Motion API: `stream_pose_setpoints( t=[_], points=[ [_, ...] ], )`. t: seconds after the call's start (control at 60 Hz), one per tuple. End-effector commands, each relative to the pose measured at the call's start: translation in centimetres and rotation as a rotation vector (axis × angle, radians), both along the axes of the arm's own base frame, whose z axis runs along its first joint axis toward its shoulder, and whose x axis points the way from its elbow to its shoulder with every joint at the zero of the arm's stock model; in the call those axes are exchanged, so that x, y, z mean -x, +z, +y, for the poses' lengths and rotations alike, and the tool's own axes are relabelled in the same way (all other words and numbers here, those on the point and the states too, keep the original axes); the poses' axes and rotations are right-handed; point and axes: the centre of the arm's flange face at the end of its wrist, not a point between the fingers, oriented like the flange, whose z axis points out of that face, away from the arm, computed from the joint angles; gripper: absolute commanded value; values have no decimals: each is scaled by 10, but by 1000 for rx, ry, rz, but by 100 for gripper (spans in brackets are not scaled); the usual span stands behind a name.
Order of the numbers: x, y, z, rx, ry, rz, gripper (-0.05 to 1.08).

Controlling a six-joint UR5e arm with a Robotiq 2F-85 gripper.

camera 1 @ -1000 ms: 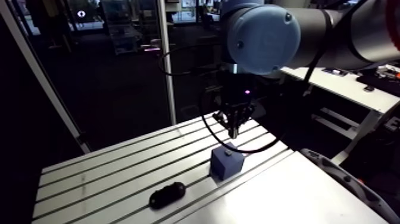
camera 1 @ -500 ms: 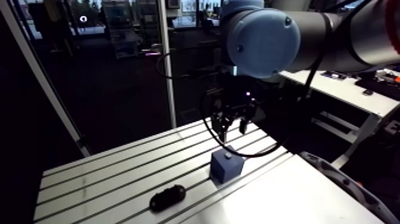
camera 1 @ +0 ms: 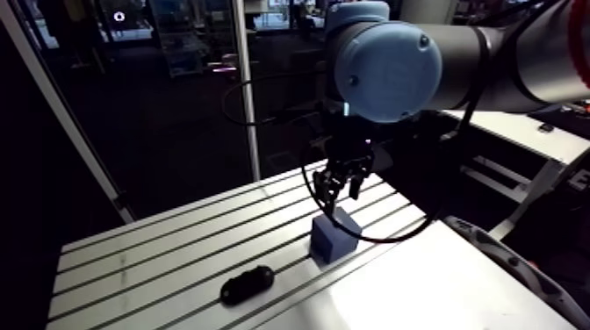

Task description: Pick up the M10 bolt and insert it into the hex recess until seated.

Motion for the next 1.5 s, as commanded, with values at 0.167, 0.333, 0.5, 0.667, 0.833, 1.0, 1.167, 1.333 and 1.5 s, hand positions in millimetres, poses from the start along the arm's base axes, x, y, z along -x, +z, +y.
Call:
stream_pose_setpoints(
  t=[0.167,0.333,0.5,0.667,0.833,1.0,1.167,1.333,1.5],
  points=[
    [1,-20,1,-1,14,1,34],
    [-1,-23,-1,2,7,-4,36],
    [-2,-24,-4,3,11,-2,39],
    [-2,-26,-5,2,11,-7,41],
    [-4,-27,-7,4,19,-10,44],
    [-4,-28,-7,5,23,-14,48],
    [-5,-29,-8,6,22,-16,49],
    [-6,-28,-8,5,24,-14,51],
    [-6,-29,-8,4,24,-16,53]
  ],
)
